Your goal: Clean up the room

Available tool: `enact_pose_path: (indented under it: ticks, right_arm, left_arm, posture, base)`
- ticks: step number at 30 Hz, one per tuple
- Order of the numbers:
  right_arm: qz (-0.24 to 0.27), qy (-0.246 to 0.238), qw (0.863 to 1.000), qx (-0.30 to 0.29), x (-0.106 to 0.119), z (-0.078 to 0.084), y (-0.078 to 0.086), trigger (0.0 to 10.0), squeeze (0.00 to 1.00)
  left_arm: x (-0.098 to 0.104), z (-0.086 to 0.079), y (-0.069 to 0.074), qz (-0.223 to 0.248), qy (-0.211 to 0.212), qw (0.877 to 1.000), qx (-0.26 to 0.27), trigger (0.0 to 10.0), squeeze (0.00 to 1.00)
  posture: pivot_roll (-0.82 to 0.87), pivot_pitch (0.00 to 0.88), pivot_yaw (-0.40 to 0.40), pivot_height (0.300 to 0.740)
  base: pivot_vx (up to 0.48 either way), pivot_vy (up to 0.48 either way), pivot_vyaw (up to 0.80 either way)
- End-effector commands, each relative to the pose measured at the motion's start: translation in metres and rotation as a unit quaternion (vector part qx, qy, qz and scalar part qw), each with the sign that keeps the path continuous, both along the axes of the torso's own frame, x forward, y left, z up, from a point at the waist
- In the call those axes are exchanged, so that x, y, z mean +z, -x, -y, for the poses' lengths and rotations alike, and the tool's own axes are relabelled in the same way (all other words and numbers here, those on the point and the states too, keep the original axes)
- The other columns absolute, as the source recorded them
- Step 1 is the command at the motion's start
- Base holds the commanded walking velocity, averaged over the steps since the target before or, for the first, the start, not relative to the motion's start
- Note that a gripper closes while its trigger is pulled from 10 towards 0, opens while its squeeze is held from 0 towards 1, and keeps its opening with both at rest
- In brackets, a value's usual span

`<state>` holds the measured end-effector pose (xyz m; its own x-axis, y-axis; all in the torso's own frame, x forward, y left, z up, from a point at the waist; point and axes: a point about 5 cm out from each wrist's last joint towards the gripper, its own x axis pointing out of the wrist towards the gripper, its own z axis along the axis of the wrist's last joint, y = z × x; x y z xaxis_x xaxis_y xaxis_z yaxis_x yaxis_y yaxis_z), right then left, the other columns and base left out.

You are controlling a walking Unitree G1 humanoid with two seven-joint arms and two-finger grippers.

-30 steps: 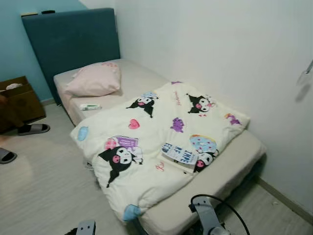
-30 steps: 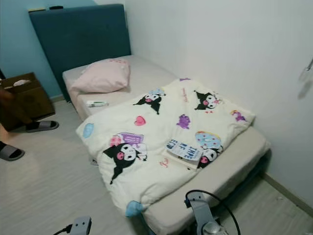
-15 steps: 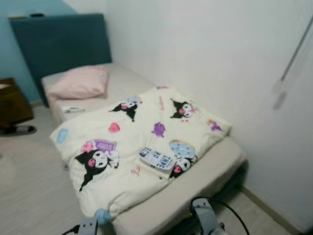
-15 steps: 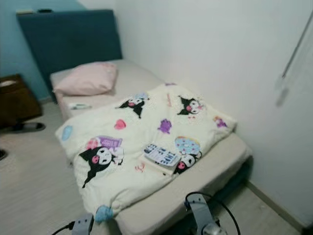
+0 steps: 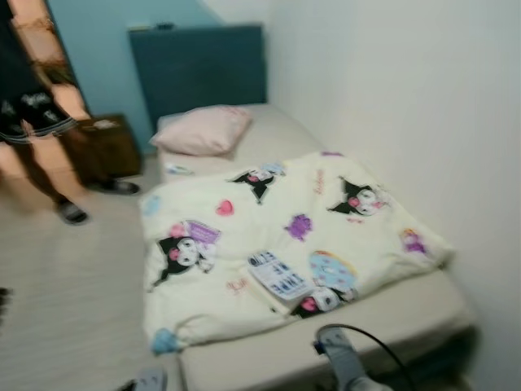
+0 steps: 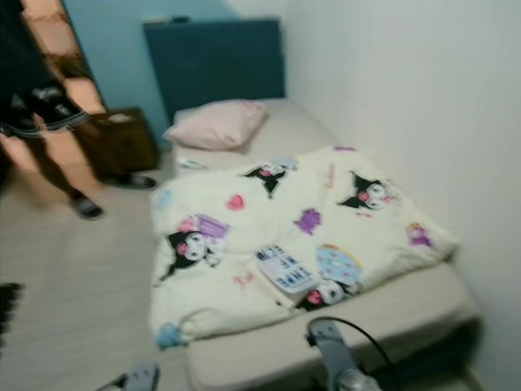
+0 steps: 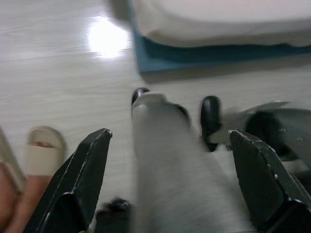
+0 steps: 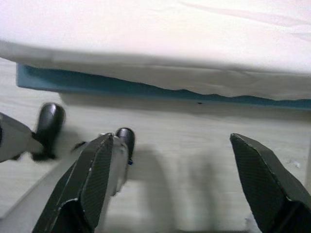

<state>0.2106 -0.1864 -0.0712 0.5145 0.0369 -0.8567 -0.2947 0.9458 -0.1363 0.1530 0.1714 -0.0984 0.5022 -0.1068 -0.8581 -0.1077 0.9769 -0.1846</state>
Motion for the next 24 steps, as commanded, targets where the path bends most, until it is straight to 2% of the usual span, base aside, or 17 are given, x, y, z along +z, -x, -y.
enact_pose_path:
  ticks: [1, 3, 7, 24]
  right_arm:
    - [0.008, -0.001, 1.0, 0.005, 0.002, -0.0033, -0.0041, 10.0, 0.0]
    - [0.009, 0.0, 1.0, 0.004, 0.002, -0.003, -0.0042, 10.0, 0.0]
    - [0.016, 0.014, 1.0, 0.004, 0.003, -0.0014, -0.0056, 10.0, 0.0]
    - [0.021, 0.009, 1.0, -0.006, 0.0034, -0.0031, -0.0068, 10.0, 0.0]
  left_arm:
    - [0.0019, -0.0027, -0.0043, 0.006, -0.006, 1.0, -0.003, 10.0, 0.0]
    - [0.0018, -0.0025, -0.0039, 0.005, -0.006, 1.0, -0.003, 10.0, 0.0]
    - [0.0015, -0.0021, -0.0033, 0.005, -0.005, 1.0, -0.002, 10.0, 0.0]
    - [0.0009, -0.0066, -0.0006, 0.002, -0.012, 1.0, -0.004, 10.0, 0.0]
  posture:
    - [-0.13, 0.0, -0.019, 0.711]
    - [-0.13, 0.0, -0.019, 0.711]
    - [-0.13, 0.0, -0.021, 0.711]
    - [-0.13, 0.0, -0.02, 0.711]
  base:
    - [0.0, -0.431, 0.8]
    - [0.0, -0.431, 0.8]
    - [0.0, -0.424, 0.0]
    - [0.0, -0.398, 0.0]
